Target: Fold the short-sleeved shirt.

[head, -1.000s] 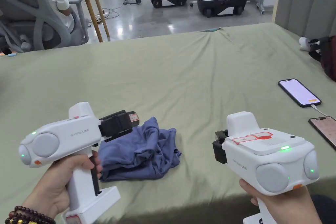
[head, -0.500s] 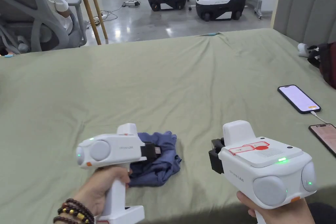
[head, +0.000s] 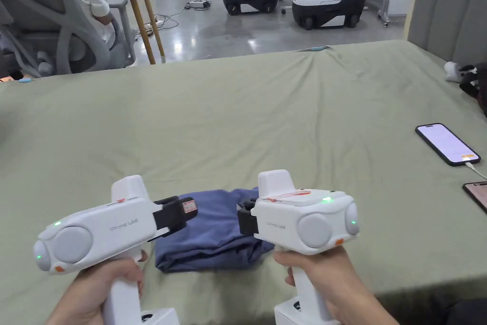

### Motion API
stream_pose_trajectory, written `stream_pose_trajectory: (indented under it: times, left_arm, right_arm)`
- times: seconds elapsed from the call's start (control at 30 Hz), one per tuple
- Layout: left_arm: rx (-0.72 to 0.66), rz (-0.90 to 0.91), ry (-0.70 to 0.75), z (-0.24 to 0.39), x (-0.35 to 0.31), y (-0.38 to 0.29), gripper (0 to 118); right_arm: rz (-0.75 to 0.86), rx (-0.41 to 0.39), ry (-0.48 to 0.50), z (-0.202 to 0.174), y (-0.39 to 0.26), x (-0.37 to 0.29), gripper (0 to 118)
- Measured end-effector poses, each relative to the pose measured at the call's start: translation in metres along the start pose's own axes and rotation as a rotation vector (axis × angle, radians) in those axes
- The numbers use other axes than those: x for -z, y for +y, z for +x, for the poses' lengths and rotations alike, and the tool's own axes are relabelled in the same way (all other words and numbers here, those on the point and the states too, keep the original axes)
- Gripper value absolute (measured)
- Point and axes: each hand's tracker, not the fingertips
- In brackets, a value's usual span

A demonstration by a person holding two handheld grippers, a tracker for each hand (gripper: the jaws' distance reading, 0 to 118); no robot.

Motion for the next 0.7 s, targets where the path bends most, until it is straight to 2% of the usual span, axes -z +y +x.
stream_pose_trajectory:
  times: [0.1, 0.13, 0.17, 0.2, 0.23, 0.3, 0.37, 0.47, 0.5, 0.57, 0.6, 0.67, 0.7]
  left_arm:
    - [0.005, -0.012, 0.030, -0.025, -0.016, -0.002, 2]
    - [-0.015, -0.021, 0.031, -0.033, -0.020, -0.003, 16]
    - [-0.031, -0.026, 0.027, -0.039, -0.022, -0.004, 59]
    - [-0.052, -0.035, 0.023, -0.045, -0.022, -0.007, 99]
    - [-0.064, -0.049, 0.036, -0.048, -0.017, -0.008, 118]
    - [-0.082, -0.017, 0.012, -0.059, -0.011, -0.016, 108]
    - [-0.111, -0.036, 0.035, -0.059, 0.011, -0.018, 109]
    - [-0.166, -0.128, 0.017, -0.063, 0.046, -0.025, 97]
    - [-0.176, -0.164, 0.003, -0.053, 0.062, -0.022, 97]
    - [-0.152, -0.133, 0.021, -0.042, 0.070, -0.022, 53]
    - [-0.124, -0.146, 0.042, -0.040, 0.068, -0.018, 49]
    - [-0.130, -0.147, 0.004, -0.042, 0.059, -0.013, 32]
    - [-0.142, -0.140, -0.051, -0.042, 0.053, -0.012, 31]
  right_arm:
    - [-0.124, -0.024, -0.130, 0.014, -0.023, 0.041, 0]
    - [-0.109, -0.004, -0.110, 0.021, -0.030, 0.045, 0]
    - [-0.052, 0.046, -0.071, 0.023, -0.030, 0.036, 0]
    - [-0.061, 0.056, -0.064, 0.023, -0.024, 0.028, 0]
    - [-0.074, 0.046, -0.072, 0.022, -0.020, 0.026, 0]
    - [-0.080, 0.022, -0.071, 0.024, -0.023, 0.028, 0]
    - [-0.076, 0.026, -0.072, 0.024, -0.023, 0.027, 0]
    - [-0.066, 0.025, -0.069, 0.024, -0.026, 0.027, 0]
    - [-0.063, 0.028, -0.065, 0.024, -0.026, 0.026, 0]
    - [-0.060, 0.031, -0.069, 0.025, -0.027, 0.024, 0]
    - [-0.057, 0.032, -0.068, 0.025, -0.028, 0.023, 0]
    - [-0.054, 0.032, -0.069, 0.024, -0.028, 0.024, 0]
    - [-0.058, 0.023, -0.082, 0.021, -0.027, 0.023, 0]
